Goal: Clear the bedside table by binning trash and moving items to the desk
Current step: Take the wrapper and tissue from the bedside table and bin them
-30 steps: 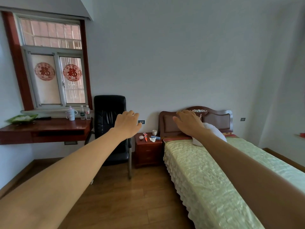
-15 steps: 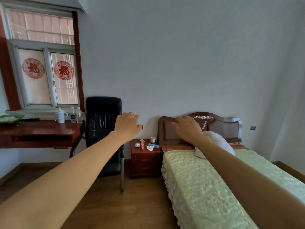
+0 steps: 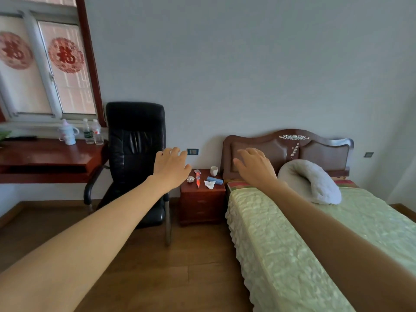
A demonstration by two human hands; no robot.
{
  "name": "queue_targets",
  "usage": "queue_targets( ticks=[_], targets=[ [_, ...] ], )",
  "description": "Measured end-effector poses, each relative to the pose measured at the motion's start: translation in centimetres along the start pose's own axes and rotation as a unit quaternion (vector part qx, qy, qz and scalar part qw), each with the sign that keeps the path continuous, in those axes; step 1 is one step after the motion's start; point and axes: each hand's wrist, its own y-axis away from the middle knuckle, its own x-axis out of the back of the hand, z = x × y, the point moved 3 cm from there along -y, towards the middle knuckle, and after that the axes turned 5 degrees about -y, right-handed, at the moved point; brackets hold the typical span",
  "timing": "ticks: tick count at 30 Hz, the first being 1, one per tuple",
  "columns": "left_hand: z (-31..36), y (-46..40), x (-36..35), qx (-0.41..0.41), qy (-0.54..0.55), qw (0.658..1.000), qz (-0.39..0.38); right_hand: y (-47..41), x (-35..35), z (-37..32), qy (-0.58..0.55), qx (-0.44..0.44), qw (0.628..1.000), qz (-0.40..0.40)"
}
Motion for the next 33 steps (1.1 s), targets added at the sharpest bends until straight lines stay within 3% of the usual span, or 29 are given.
queue_targets(
  ticks=[18,33],
  targets=[
    [-4.1,-18.5,-23.1,0.003,0.022,0.995,-0.100,-18.5,-22.9,11.1,-0.013,-0.041,0.994,-0.104],
    [-1.0,-34.4,-39.2,0.028,0.032,0.983,-0.177,-34.3,-36.1,24.6,-0.031,-0.055,0.983,-0.171]
  ],
)
